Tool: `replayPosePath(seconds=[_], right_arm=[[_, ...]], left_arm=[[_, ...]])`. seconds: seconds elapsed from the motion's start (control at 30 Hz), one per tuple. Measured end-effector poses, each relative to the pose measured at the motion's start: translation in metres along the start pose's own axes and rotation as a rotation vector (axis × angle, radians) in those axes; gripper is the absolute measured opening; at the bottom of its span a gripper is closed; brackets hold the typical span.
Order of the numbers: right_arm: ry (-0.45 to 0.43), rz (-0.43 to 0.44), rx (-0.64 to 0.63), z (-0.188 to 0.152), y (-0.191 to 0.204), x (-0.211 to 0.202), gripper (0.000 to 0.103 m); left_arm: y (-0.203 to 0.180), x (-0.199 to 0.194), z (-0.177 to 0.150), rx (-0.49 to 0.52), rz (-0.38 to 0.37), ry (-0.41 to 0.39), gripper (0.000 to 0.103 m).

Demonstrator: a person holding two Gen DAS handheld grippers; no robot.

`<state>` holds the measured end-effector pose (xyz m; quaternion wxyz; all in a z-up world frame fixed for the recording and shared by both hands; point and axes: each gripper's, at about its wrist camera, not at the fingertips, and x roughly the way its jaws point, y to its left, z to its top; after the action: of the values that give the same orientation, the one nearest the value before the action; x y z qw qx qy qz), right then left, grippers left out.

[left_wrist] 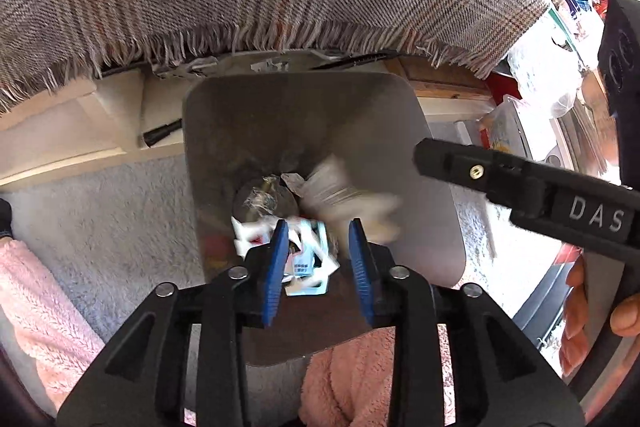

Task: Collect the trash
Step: 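Carry the packet and wrapper over the black bin and open both tools, then move both open tools back over the table toward the remaining trash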

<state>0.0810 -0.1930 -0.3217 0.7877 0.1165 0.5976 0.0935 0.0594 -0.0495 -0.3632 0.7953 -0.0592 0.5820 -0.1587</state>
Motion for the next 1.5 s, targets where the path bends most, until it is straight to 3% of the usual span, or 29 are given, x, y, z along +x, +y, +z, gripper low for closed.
replayPosePath(seconds=[0.07, 0.1, 0.23, 0.37, 0.77, 1.03, 1.5], right_arm=[[-0.02, -0.014, 0.001, 0.003, -0.003, -0.006, 0.064], [-0.03, -0.024, 0.006, 0.004, -0.005, -0.009, 0.068], [-0.076, -0.043, 0.041, 0.006, -0.017, -0.024, 0.088], [-0.103, -0.044, 0.068, 0.007, -0.026, -0.04, 0.097], [-0.206, -0.022, 0.103, 0.025, -0.036, -0.091, 0.098], [-0.271, -0.034, 0.078, 0.054, -0.028, -0.117, 0.098], [-0.285, -0.071, 0.053, 0.086, -0.018, -0.123, 0.098]], left_arm=[[0.001, -0.005, 0.001, -0.001, 0.014, -0.015, 0.053], [0.001, -0.009, 0.002, 0.0, 0.024, -0.024, 0.057], [0.0, -0.023, 0.004, 0.014, 0.06, -0.069, 0.082], [0.0, -0.036, 0.008, 0.015, 0.068, -0.094, 0.093], [-0.005, -0.076, 0.032, 0.042, 0.084, -0.165, 0.095], [-0.005, -0.105, 0.065, 0.045, 0.109, -0.235, 0.095], [-0.001, -0.12, 0.106, 0.049, 0.139, -0.26, 0.095]])
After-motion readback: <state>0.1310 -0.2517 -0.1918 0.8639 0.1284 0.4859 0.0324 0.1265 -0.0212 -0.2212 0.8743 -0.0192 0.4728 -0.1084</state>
